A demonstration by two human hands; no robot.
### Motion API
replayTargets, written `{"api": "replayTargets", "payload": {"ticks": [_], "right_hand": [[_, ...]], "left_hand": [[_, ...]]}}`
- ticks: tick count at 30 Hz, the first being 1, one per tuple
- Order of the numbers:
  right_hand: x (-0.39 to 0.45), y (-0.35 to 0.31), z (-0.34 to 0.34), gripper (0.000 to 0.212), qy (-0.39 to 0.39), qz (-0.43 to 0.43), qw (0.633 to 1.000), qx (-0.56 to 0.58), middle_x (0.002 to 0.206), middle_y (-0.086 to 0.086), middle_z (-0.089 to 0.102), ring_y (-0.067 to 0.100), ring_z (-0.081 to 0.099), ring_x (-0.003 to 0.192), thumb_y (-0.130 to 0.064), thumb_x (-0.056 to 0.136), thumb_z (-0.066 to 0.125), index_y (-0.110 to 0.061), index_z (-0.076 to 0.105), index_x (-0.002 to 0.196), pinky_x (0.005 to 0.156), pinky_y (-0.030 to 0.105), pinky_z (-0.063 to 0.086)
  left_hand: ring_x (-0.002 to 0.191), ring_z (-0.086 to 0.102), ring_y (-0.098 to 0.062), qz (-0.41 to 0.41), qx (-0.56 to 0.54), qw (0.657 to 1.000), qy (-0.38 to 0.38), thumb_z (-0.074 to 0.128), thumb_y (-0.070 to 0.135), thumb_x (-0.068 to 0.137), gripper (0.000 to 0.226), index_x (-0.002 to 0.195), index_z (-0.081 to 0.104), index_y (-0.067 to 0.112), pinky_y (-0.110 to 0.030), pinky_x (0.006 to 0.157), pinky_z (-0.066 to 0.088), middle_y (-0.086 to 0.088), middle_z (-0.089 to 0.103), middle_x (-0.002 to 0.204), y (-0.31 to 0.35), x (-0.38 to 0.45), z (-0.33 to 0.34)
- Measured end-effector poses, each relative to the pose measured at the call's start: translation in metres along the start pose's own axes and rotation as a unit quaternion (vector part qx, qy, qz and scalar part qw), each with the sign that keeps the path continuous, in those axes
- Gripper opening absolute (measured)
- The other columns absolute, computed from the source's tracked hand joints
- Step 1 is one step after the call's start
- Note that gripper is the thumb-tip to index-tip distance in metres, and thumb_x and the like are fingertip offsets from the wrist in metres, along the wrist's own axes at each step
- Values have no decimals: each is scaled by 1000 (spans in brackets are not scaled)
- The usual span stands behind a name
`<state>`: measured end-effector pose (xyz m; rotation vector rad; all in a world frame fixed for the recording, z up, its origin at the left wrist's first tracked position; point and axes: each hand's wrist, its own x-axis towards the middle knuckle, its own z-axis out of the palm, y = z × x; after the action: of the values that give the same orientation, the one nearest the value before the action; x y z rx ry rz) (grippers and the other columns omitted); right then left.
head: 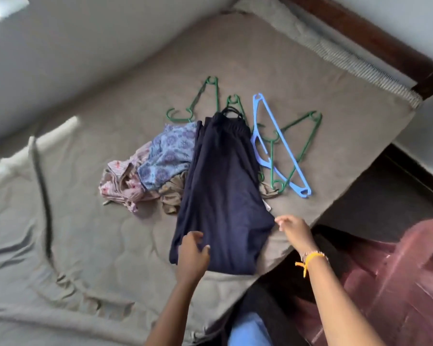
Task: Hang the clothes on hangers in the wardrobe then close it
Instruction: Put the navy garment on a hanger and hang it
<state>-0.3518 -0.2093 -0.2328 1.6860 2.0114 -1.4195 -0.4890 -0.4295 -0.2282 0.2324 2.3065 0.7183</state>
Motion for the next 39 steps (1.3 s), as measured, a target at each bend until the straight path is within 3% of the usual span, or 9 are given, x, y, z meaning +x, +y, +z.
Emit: {"api": "replayTargets", "payload": {"ticks": [3,8,12,16,19,24,28,35,39], "right_hand": [[50,-9,-24,27,105,-41,992,-51,112,24,65,35,58,109,3,88,47,4,67,106,89,33,40],[132,-16,-38,38,170,-41,981,-82,130,29,48,40,43,123,4,90,45,6,48,128,101,36,28],[158,-24,-26,32,248,-34,956,-155,124,23,50,40,46,113,-14,88,59,-1,52,116,90,43,34],[167,-32,8,40,183,-65,959,-209,115,21,57,39,49,111,-31,84,64,0,57,107,92,44,36],[173,-35,25,31,162,-55,952,-255,114,15,62,35,44,117,-20,82,59,-6,52,109,95,42,32],[157,-37,10,27,203,-86,960,-171,95,13,67,32,46,108,-27,79,47,-9,56,97,87,39,25],[119,-32,-12,32,298,-175,938,-30,69,12,59,36,55,72,-27,73,35,-4,55,83,76,40,34],[56,-43,-36,7,149,-250,932,214,64,-10,50,3,45,56,-21,84,50,-18,55,86,56,12,36],[34,-50,-46,15,94,-269,924,255,55,-14,51,2,44,51,-33,89,52,-21,58,82,53,11,34]], "left_hand": [[79,55,-9,-35,-100,987,-122,62,5,88,16,94,56,18,-7,62,41,-3,58,96,23,11,32],[68,50,-10,-107,-181,959,-191,51,0,94,18,87,55,16,-5,50,40,-1,56,82,37,19,76],[68,50,-9,-134,-201,949,-202,50,-2,94,16,89,55,12,-6,48,40,-1,55,81,36,20,95],[66,50,-9,-135,-206,948,-203,50,-2,94,15,90,55,11,-6,49,39,-1,56,81,41,29,105],[65,50,-9,-113,-205,950,-207,50,0,94,17,87,55,15,-6,51,38,0,57,81,52,40,107],[73,53,-10,-90,-237,948,-194,51,3,95,19,88,58,18,-9,62,45,-1,58,85,78,52,108],[75,53,-7,-41,-276,940,-196,50,7,96,14,100,57,18,-5,64,43,0,60,94,115,59,108],[119,48,-12,-37,-341,906,-247,49,37,96,68,151,12,22,-31,105,37,7,38,143,185,84,118],[119,54,-19,-46,-389,885,-252,52,53,89,60,140,39,24,-39,106,41,6,52,134,198,89,111]]}}
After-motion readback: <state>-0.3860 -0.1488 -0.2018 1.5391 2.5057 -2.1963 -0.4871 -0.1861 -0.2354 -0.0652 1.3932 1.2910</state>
